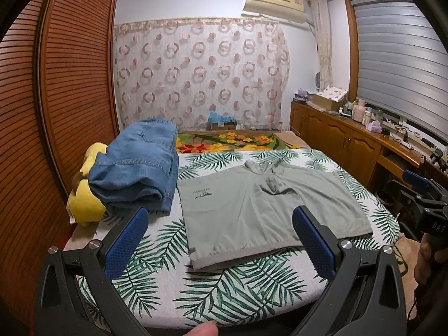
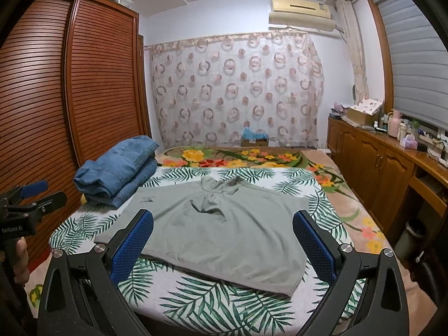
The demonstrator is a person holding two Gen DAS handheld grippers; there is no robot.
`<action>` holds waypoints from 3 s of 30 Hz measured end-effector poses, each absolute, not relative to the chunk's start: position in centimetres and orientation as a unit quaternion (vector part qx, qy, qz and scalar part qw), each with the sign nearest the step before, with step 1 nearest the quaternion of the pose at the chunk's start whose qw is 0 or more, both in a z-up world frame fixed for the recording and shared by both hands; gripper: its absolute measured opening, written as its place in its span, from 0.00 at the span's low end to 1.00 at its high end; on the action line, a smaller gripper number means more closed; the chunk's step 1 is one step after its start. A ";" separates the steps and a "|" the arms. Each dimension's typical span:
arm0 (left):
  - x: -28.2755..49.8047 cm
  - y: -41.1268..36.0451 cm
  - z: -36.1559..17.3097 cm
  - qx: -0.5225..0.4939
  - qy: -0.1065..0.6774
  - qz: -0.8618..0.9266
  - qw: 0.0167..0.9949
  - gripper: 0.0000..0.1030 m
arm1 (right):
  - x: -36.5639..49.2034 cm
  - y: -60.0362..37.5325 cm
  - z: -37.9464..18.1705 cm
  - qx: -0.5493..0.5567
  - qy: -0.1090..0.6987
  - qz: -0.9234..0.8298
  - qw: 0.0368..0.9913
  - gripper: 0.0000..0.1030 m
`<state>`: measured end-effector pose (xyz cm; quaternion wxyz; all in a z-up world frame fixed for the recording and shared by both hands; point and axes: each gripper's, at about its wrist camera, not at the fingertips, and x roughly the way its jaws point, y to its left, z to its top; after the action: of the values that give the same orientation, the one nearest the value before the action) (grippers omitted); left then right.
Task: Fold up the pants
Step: 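Lower the left tool to the shirt hem corner and close on it, then lift the hem corner with the left tool, fold it across the shirt, release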
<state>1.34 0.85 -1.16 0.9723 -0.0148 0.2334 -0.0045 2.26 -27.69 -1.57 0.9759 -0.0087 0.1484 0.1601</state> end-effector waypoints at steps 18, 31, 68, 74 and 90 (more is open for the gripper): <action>4.2 2.7 -6.9 -0.030 0.295 -0.022 0.955 1.00 | 6.1 -27.9 -4.1 -0.030 0.236 0.158 0.958 0.97; 5.9 4.9 -10.2 -0.040 0.347 -0.024 0.937 0.72 | 7.5 -28.2 -3.9 -0.054 0.279 0.167 0.944 0.86; 7.6 4.8 -12.6 -0.063 0.390 -0.067 0.916 0.32 | 8.3 -28.1 -4.4 -0.075 0.269 0.159 0.947 0.77; 7.5 4.1 -11.8 -0.044 0.368 -0.070 0.926 0.09 | 8.4 -28.3 -4.3 -0.070 0.272 0.162 0.946 0.77; 9.6 -2.7 -6.3 -0.002 0.326 -0.177 0.928 0.06 | 8.6 -30.3 -3.2 -0.051 0.275 0.166 0.946 0.59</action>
<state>9.61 -2.73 -6.27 0.9284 -0.0025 0.3264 -0.1774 8.61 -30.34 -3.19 0.9457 -0.0509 0.2746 0.1662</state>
